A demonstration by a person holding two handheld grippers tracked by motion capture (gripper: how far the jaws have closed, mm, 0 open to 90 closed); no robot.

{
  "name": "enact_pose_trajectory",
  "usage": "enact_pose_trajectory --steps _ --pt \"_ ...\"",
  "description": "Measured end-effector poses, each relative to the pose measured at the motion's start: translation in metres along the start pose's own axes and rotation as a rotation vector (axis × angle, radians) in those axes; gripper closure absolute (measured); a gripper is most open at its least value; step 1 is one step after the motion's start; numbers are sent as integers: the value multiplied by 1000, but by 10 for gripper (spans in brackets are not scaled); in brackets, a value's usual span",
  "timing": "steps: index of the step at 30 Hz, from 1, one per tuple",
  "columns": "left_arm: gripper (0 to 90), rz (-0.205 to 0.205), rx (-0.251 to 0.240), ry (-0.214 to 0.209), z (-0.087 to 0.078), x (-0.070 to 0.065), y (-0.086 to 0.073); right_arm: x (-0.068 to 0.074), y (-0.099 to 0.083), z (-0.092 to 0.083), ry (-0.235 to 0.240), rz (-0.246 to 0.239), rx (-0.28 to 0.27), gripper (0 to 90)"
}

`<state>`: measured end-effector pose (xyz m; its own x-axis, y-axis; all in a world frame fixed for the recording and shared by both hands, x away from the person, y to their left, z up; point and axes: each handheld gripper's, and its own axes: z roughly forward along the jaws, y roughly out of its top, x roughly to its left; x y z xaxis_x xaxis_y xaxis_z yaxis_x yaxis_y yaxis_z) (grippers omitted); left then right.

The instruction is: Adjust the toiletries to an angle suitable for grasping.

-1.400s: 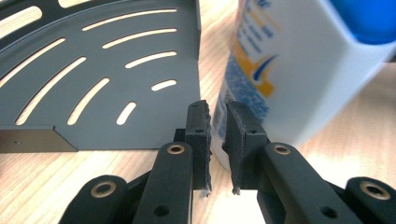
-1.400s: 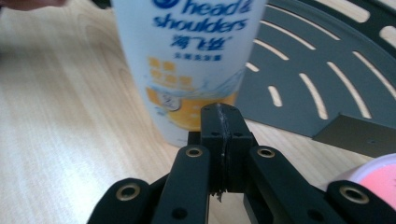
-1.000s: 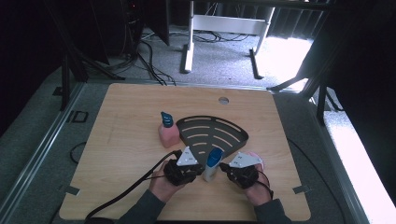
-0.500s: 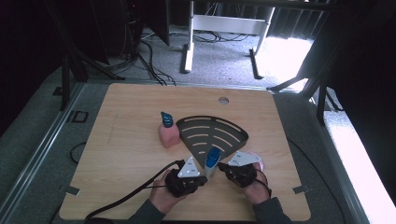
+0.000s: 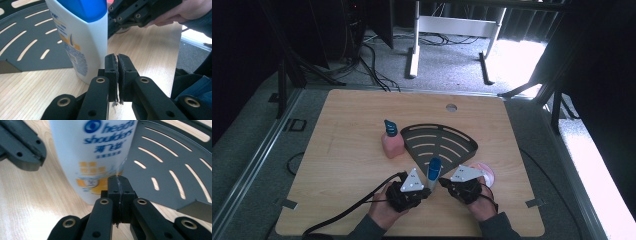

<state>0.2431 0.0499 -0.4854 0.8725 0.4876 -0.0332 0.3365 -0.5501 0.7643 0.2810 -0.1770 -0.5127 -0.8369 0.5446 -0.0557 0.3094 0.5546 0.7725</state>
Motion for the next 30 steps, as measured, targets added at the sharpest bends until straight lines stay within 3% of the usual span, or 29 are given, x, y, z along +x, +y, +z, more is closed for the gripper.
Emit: enact_pose_trajectory --steps 6,12,18,22,30 --pt "865 -9 -2 14 -5 2 -4 6 2 2 21 -11 -2 900" --pt "862 -3 -26 -17 -10 -3 -2 11 4 5 53 -23 -8 900" --pt "861 13 4 6 -3 -5 -3 18 5 12 83 -50 1 898" --pt "861 18 39 49 1 -2 -5 15 5 12 66 -42 6 898" --pt "864 -8 60 83 1 4 -9 8 4 9 30 -15 6 896"
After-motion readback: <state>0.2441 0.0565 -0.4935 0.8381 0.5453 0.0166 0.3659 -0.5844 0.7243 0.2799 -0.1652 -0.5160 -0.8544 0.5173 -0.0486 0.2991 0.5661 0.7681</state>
